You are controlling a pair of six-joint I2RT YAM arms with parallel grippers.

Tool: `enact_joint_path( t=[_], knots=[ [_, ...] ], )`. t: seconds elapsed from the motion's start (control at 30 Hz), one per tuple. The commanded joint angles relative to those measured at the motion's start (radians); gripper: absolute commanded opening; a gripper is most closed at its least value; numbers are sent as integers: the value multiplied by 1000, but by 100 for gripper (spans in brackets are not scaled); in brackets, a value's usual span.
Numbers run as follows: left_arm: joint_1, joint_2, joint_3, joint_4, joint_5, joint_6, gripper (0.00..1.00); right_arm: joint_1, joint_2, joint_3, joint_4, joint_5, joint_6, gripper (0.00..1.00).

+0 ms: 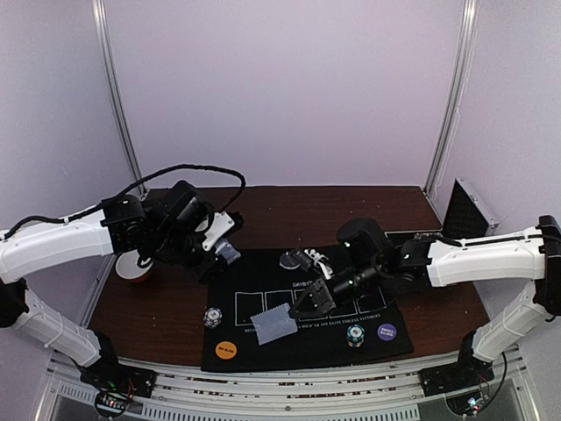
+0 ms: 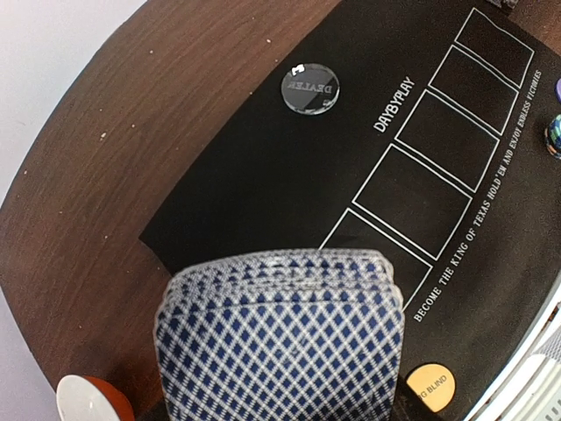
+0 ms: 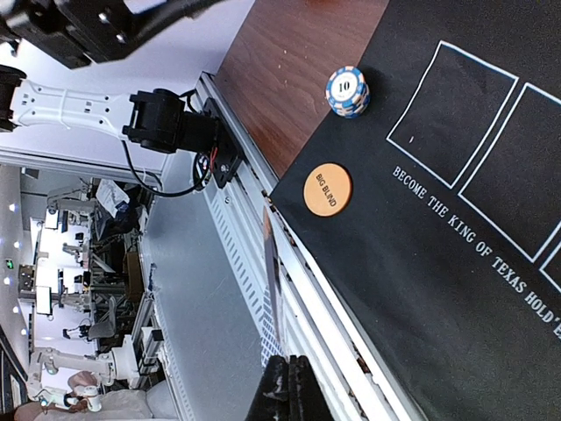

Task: Distribute texas hold em gaming equipment
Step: Distribute the poker card in the big blind area.

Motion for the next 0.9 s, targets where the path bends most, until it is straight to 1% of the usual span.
enact_joint_path(
  t=[0.0,0.23,0.4,0.6,0.87],
  knots=[
    [20,-21,-7,22,-8,-9,55,59,82,42,121,-1,54,0],
    [29,-51,-3,-4,-1,-2,56,113,207,103,247,-14,126,0],
    [43,-66,-3,-6,8,-3,56,137,278,159,245,-5,145,0],
    [61,-50,8,-8,24,12,56,150,327,195,290,23,195,0],
    [71,-38,13,-8,27,38,56,166,379,232,297,53,233,0]
  ],
)
